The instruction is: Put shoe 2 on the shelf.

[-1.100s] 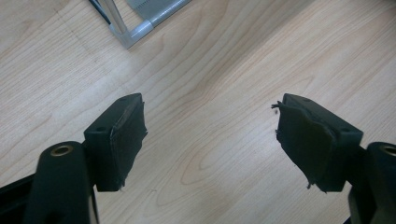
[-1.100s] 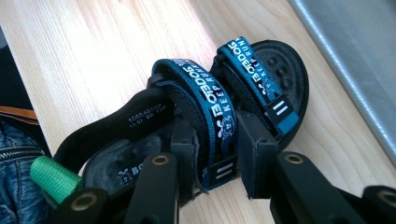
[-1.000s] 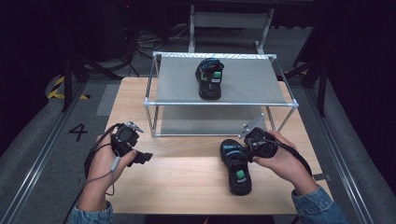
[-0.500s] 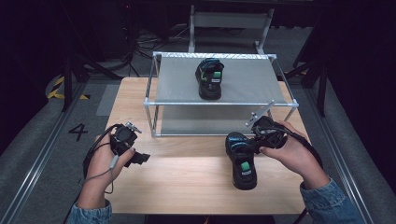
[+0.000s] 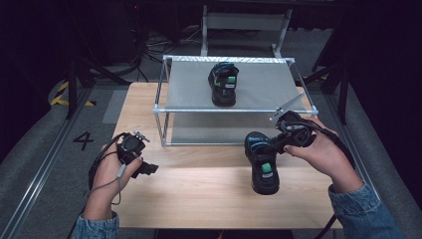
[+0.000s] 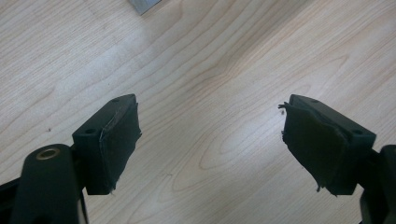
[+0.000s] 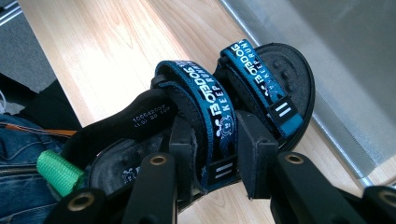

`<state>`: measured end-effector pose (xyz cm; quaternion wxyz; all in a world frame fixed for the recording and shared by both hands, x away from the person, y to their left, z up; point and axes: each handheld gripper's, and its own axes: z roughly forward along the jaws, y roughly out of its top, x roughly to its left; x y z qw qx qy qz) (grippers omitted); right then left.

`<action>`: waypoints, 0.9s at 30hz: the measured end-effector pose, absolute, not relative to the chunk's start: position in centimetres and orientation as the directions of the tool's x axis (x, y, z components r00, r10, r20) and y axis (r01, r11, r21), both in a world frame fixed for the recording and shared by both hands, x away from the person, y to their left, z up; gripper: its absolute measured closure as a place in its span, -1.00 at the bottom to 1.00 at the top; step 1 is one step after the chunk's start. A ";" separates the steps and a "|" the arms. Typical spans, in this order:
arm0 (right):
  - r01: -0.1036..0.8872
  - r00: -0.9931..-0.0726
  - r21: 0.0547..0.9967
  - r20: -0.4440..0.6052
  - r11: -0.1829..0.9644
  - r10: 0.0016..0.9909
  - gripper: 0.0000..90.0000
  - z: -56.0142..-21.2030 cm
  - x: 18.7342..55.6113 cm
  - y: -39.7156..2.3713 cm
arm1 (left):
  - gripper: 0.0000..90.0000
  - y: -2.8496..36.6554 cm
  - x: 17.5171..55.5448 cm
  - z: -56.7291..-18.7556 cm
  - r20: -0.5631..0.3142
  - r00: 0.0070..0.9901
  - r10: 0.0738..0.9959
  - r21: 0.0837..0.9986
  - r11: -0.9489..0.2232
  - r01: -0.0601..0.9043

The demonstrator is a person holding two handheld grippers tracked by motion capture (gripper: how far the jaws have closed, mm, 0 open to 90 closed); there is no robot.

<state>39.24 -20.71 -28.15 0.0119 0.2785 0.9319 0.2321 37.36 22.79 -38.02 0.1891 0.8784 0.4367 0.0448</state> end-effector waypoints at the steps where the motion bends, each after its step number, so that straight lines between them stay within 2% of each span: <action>1: 0.512 -0.844 0.441 0.100 0.737 0.526 0.56 -27.9 39.3 -20.8 | -0.57 22.8 37.4 -38.1 -0.089 0.613 0.785 0.369 -0.546 0.753; 27: 0.509 -0.840 0.480 0.095 0.715 0.534 0.56 -21.5 39.5 -21.2 | -0.57 23.4 37.7 -38.6 -0.111 0.601 0.791 0.356 -0.533 0.767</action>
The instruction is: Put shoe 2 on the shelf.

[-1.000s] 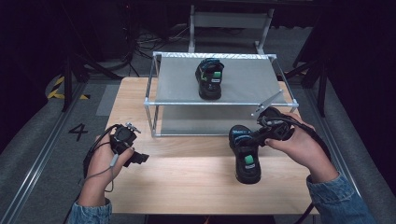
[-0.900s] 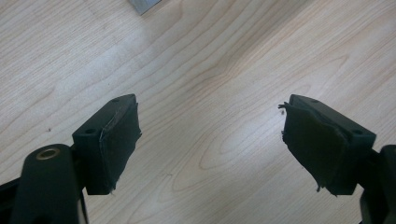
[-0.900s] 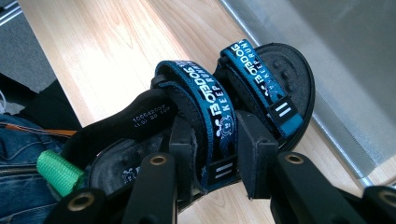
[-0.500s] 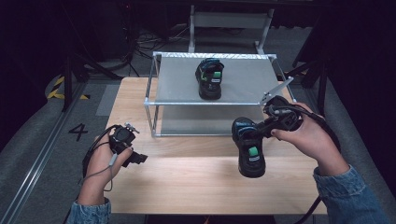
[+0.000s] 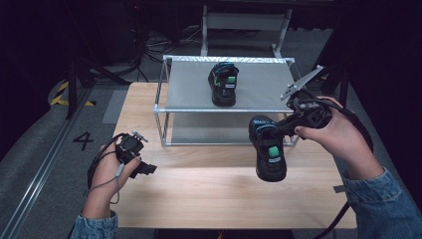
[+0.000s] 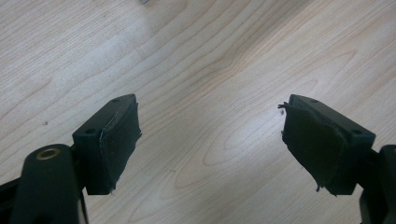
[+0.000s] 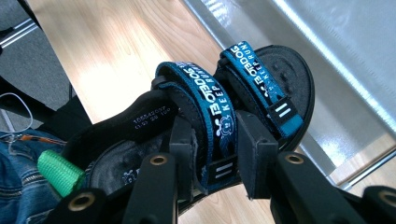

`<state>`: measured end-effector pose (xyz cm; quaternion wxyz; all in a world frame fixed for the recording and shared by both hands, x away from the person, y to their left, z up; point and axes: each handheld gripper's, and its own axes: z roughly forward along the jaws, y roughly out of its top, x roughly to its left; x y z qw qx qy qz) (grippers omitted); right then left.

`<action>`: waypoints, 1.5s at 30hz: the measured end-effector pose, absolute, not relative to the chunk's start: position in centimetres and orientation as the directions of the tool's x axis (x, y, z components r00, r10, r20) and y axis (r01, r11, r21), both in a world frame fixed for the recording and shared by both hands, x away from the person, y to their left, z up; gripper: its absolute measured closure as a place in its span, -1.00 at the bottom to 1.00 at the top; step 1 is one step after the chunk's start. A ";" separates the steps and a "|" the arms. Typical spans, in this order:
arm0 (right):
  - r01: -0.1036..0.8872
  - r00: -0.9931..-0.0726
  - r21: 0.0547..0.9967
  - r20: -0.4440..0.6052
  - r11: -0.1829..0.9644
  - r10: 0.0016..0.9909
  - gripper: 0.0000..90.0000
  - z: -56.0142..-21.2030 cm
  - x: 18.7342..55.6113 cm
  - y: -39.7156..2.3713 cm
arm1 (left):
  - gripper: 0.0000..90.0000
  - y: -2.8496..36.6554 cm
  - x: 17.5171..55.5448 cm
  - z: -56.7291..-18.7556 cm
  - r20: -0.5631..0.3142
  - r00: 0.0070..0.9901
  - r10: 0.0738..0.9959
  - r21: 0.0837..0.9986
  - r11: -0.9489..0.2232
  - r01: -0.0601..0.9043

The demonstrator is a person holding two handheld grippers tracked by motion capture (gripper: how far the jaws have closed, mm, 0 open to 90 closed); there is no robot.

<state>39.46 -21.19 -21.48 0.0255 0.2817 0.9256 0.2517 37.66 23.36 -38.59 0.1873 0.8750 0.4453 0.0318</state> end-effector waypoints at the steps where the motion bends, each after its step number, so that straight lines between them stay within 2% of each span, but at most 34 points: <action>1: 0.507 -0.841 0.484 0.098 0.713 0.532 0.56 -21.1 39.5 -21.2 | -0.57 23.3 37.6 -38.6 -0.115 0.596 0.795 0.354 -0.528 0.772; 15: 0.505 -0.835 0.552 0.118 0.663 0.538 0.57 -18.1 41.5 -21.8 | -0.57 23.4 37.5 -39.1 -0.115 0.593 0.797 0.354 -0.525 0.774; 29: 0.515 -0.805 0.593 0.085 0.619 0.587 0.57 -16.7 46.5 -21.6 | -0.57 24.4 36.8 -39.7 -0.105 0.586 0.804 0.365 -0.517 0.775; 45: 0.539 -0.770 0.597 0.064 0.594 0.635 0.57 -16.6 51.6 -21.3 | -0.59 25.2 35.6 -40.2 -0.098 0.592 0.800 0.354 -0.528 0.772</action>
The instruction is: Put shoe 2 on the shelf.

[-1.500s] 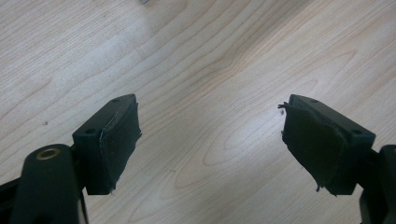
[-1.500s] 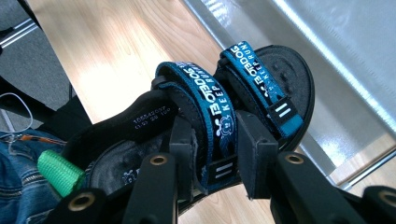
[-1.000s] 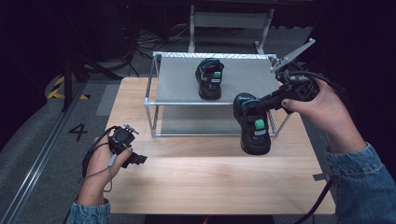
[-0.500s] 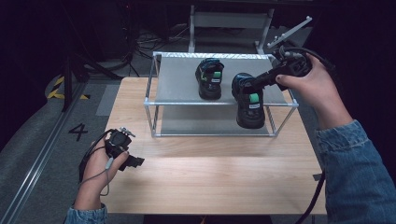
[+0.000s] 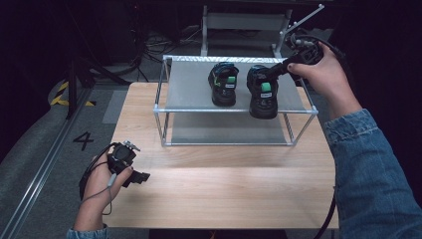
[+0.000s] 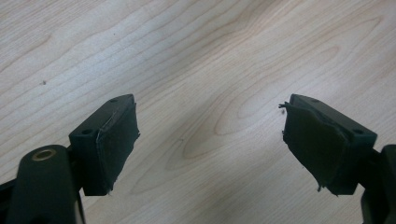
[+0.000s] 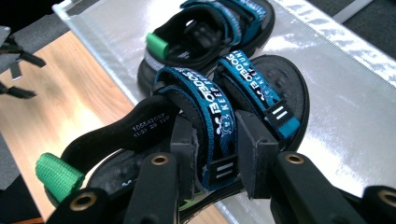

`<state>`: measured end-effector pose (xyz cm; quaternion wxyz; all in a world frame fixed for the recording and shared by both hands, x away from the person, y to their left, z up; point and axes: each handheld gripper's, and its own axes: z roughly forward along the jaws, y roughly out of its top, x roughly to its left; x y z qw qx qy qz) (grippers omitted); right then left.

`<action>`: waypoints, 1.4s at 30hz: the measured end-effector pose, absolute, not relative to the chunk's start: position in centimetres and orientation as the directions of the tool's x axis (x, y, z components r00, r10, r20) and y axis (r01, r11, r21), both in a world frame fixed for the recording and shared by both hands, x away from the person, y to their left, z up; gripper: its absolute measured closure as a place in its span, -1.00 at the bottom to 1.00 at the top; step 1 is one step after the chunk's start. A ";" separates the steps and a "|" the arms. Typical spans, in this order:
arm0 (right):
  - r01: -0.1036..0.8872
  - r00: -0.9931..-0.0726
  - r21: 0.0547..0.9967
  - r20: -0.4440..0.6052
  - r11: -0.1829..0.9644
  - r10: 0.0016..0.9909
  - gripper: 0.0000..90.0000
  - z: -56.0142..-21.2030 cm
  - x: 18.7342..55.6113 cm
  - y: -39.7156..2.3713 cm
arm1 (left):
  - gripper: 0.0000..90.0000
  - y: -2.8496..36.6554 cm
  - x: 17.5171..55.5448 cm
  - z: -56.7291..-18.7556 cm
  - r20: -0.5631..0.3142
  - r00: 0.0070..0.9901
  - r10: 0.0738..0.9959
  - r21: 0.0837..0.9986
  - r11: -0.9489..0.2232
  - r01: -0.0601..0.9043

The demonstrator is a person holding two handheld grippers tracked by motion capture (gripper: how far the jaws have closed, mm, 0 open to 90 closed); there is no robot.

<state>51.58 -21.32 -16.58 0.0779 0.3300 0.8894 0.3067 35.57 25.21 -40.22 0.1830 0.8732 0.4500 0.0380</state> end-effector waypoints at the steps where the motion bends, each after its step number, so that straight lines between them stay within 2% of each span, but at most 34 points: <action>1: 0.539 -0.770 0.598 0.064 0.593 0.635 0.57 -16.6 51.9 -21.3 | -0.59 25.1 35.5 -40.3 -0.097 0.592 0.800 0.356 -0.527 0.772; 30: 0.538 -0.755 0.596 0.027 0.595 0.655 0.57 -20.4 58.4 -19.6 | -0.60 25.4 34.4 -40.8 -0.111 0.596 0.796 0.335 -0.534 0.776; 42: 0.528 -0.764 0.611 0.040 0.589 0.643 0.57 -21.5 59.6 -18.5 | -0.60 25.5 34.5 -40.9 -0.107 0.607 0.788 0.330 -0.547 0.769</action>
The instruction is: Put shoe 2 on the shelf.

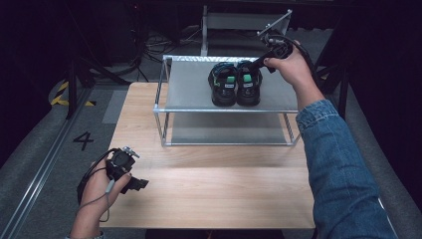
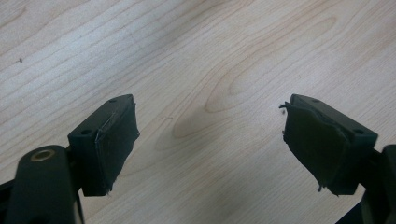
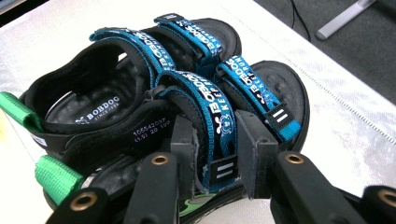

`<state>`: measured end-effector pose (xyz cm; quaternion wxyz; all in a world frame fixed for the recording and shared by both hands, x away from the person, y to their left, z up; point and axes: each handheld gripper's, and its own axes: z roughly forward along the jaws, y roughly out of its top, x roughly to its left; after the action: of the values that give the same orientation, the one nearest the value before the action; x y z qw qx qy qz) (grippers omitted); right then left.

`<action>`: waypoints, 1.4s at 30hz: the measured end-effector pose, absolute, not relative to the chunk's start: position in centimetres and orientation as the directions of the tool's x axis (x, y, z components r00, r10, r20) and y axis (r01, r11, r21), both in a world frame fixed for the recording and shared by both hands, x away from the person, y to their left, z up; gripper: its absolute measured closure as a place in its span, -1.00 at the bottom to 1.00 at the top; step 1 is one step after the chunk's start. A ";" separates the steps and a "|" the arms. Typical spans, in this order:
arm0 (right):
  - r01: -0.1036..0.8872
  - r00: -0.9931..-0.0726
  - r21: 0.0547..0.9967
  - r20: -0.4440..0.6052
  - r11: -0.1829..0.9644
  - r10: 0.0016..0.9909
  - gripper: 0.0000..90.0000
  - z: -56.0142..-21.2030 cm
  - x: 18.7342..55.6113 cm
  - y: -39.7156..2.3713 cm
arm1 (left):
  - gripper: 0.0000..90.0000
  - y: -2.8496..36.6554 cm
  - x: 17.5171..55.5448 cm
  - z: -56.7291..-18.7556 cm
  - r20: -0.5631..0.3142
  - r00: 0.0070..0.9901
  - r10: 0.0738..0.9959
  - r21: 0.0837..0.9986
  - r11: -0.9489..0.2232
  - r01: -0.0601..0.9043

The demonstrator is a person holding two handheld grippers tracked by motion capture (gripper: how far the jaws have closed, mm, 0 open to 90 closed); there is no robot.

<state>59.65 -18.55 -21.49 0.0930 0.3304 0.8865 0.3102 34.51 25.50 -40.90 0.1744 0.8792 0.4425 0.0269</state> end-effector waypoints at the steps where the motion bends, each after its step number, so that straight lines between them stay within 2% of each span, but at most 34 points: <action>1: 0.528 -0.764 0.614 0.042 0.587 0.643 0.57 -21.5 59.6 -18.6 | -0.60 25.5 34.5 -40.9 -0.103 0.610 0.786 0.330 -0.551 0.766; 12: 0.545 -0.750 0.600 0.035 0.586 0.661 0.52 -22.4 59.6 -19.2 | -0.60 25.1 34.8 -40.8 -0.114 0.615 0.780 0.332 -0.553 0.764; 17: 0.550 -0.747 0.604 0.046 0.577 0.663 0.26 -22.0 59.1 -19.5 | -0.60 24.8 35.3 -40.7 -0.115 0.618 0.778 0.339 -0.554 0.760; 21: 0.543 -0.735 0.621 0.026 0.565 0.677 0.15 -21.4 58.6 -19.8 | -0.60 24.7 35.7 -40.7 -0.116 0.617 0.778 0.337 -0.554 0.762; 33: 0.533 -0.720 0.627 -0.017 0.568 0.694 0.12 -19.6 55.6 -21.9 | -0.59 23.7 36.7 -40.2 -0.120 0.628 0.769 0.361 -0.555 0.749; 42: 0.526 -0.730 0.632 -0.006 0.568 0.683 0.11 -19.4 52.3 -23.1 | -0.59 23.8 37.1 -40.1 -0.123 0.621 0.774 0.361 -0.549 0.754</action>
<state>52.34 -23.07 -19.36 0.1257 0.3449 0.8766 0.3113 37.07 23.79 -40.11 0.1926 0.8796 0.4343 0.0253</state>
